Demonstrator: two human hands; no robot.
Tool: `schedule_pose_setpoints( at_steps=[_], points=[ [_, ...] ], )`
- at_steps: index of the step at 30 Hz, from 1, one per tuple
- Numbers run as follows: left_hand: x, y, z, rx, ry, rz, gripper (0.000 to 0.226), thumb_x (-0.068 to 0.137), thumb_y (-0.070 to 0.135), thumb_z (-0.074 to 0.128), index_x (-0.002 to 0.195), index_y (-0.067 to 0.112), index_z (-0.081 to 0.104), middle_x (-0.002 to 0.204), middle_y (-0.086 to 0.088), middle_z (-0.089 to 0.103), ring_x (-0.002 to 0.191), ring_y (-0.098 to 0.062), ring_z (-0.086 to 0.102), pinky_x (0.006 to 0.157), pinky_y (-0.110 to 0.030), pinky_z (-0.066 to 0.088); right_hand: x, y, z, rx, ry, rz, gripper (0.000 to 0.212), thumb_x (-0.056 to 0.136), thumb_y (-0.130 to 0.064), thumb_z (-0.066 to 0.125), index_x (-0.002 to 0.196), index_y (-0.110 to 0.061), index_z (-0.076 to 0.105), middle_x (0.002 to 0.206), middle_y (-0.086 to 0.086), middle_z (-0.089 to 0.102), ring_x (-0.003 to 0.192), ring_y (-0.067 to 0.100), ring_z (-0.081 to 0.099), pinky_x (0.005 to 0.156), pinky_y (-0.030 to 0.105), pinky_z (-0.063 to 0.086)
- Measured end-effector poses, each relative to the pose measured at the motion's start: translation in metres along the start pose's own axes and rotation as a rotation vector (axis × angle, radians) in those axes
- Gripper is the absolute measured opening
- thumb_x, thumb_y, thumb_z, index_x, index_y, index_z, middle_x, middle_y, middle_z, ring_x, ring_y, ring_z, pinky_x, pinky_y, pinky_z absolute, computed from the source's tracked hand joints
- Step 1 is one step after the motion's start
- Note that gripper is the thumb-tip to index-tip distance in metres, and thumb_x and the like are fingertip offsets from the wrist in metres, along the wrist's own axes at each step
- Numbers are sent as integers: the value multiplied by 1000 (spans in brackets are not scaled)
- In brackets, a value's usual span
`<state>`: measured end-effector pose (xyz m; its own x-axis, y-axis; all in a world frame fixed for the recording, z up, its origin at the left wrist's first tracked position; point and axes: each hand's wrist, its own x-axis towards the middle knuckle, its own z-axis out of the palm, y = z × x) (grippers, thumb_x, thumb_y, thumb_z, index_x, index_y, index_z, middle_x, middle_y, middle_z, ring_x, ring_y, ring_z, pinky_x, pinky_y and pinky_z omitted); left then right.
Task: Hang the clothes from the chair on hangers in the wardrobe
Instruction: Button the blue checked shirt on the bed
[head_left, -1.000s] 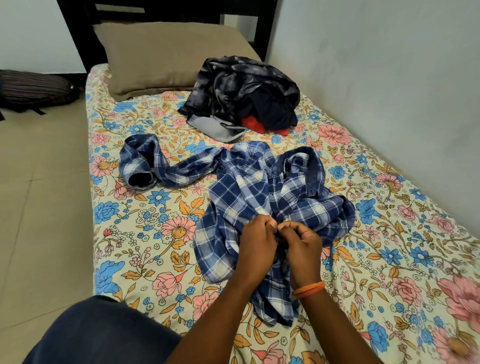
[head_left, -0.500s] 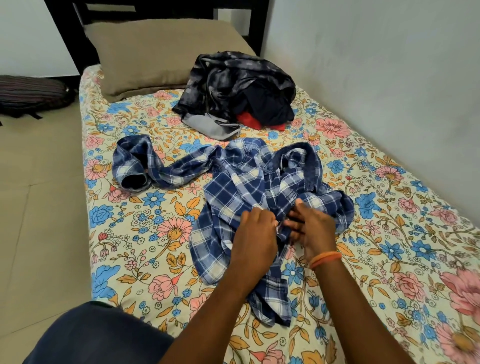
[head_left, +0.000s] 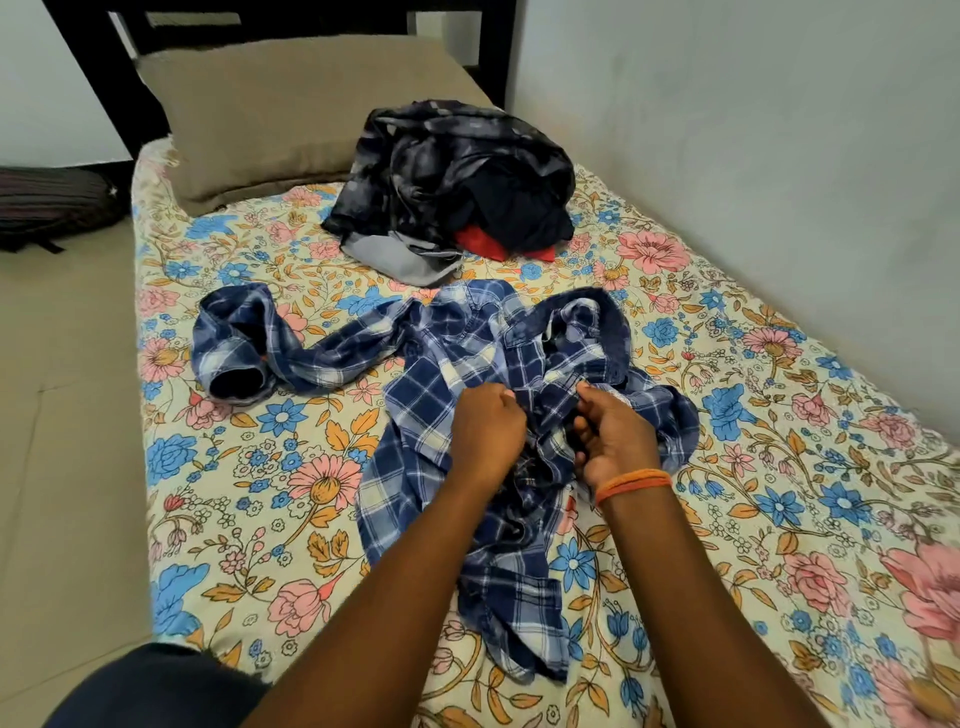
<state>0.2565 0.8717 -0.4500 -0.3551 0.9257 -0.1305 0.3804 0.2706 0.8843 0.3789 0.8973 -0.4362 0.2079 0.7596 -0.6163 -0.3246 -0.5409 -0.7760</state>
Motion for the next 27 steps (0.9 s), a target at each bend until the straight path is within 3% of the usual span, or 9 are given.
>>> schedule_pose_setpoints(
  at_steps=[2, 6, 9, 12, 15, 18, 20, 24, 27],
  points=[
    [12, 6, -2, -74, -37, -99, 28, 96, 3, 51, 72, 8, 65, 59, 6, 56, 49, -12, 43, 50, -25, 36, 4, 1, 1, 32, 15, 3, 18, 81, -23, 76, 72, -17, 62, 65, -3, 58, 49, 7, 45, 45, 19, 35],
    [19, 20, -3, -331, -87, -164, 30, 93, -7, 52, 107, 9, 73, 92, -1, 71, 63, -2, 59, 55, -17, 48, 7, 4, 2, 70, 27, -18, 20, 83, -22, 74, 68, -19, 61, 66, -4, 58, 53, 8, 48, 50, 22, 37],
    [19, 20, 0, -390, -172, -269, 25, 94, -7, 53, 94, 10, 71, 72, -3, 65, 47, -7, 49, 41, -15, 40, 6, 6, 4, 126, 1, -66, 9, 85, -14, 73, 78, -13, 67, 68, 0, 62, 56, 11, 52, 41, 18, 43],
    [21, 18, 6, -385, -102, -309, 23, 92, -5, 57, 81, 12, 67, 67, -5, 63, 47, -11, 51, 41, -19, 44, 3, 8, 8, 129, -34, -96, 7, 84, -9, 74, 88, -4, 70, 68, 5, 67, 53, 15, 61, 49, 26, 52],
    [25, 24, 15, -434, -83, -295, 14, 91, 4, 67, 81, 15, 67, 77, -5, 68, 66, -16, 63, 64, -28, 57, 4, 11, 12, 143, -32, -119, 16, 84, -8, 73, 96, 2, 71, 81, 15, 73, 69, 27, 70, 69, 42, 61],
    [26, 31, 20, -488, -125, -272, 18, 90, 5, 69, 108, 5, 69, 94, -7, 69, 86, -19, 67, 80, -31, 58, 5, 10, 15, 156, -19, -124, 22, 84, -3, 70, 103, 7, 71, 92, 20, 74, 75, 30, 71, 68, 38, 60],
    [24, 30, 20, -497, -129, -239, 16, 89, 4, 70, 105, 5, 69, 93, -7, 70, 82, -16, 66, 74, -25, 57, 7, 9, 16, 192, -26, -103, 22, 86, -4, 69, 106, 7, 71, 96, 21, 74, 75, 29, 71, 68, 37, 60],
    [17, 25, 10, -513, -70, -199, 10, 83, 4, 76, 85, 10, 69, 81, -5, 71, 67, -12, 65, 60, -20, 54, 6, 9, 15, 264, -73, -112, 29, 83, -11, 75, 108, 4, 70, 106, 23, 72, 98, 39, 70, 88, 54, 57],
    [6, 24, 2, -444, 13, -91, 9, 79, 10, 81, 81, 11, 73, 72, -4, 73, 55, -12, 65, 58, -25, 55, 2, 15, 11, 221, -5, -254, 4, 82, -11, 76, 85, -8, 74, 95, 20, 73, 92, 39, 70, 87, 60, 55]
  ],
)
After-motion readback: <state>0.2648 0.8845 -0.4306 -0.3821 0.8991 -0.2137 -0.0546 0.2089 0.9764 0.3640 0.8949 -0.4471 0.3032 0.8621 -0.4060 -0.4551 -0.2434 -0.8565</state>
